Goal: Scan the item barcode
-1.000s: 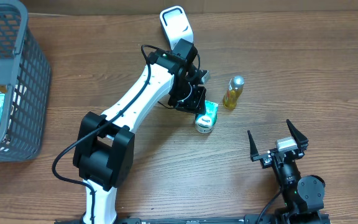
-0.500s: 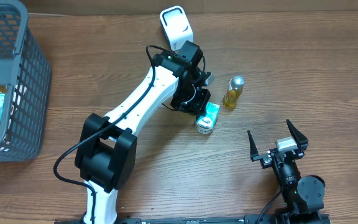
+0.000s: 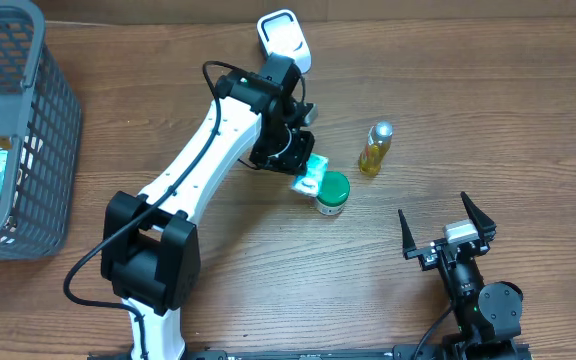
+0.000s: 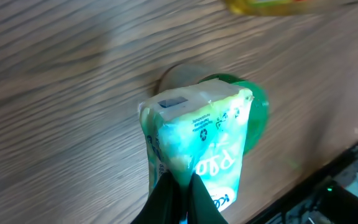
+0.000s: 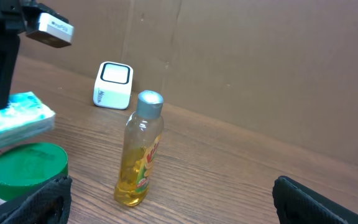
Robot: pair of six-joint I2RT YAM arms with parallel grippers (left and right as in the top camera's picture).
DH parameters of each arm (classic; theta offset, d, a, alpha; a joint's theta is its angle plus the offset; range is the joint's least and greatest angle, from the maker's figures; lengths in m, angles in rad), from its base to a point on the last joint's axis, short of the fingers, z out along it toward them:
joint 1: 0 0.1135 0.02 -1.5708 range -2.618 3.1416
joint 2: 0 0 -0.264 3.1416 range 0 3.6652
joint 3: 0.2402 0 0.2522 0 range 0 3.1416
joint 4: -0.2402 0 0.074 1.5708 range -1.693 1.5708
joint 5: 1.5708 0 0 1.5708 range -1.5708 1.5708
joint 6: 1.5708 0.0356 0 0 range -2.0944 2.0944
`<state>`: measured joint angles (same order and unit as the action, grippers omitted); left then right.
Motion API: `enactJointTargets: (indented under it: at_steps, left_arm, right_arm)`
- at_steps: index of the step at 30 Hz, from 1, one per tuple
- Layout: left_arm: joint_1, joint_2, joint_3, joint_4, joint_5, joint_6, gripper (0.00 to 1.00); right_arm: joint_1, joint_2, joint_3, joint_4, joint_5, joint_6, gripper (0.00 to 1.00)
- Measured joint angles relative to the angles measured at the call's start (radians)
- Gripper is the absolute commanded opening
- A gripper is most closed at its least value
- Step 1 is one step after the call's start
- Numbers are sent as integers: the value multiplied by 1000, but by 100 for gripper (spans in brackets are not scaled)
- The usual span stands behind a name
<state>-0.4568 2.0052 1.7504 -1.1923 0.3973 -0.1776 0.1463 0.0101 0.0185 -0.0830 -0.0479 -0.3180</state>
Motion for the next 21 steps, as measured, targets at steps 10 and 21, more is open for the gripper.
enactJointTargets:
  at_steps: [10, 21]
  left_arm:
    - [58, 0, 0, -55, -155, -53, 4]
    - [16, 0, -9, -23, -332, -148, 4]
  right_arm:
    - [0, 0, 0, 0, 0, 0, 100]
    - [0, 0, 0, 0, 0, 0, 100]
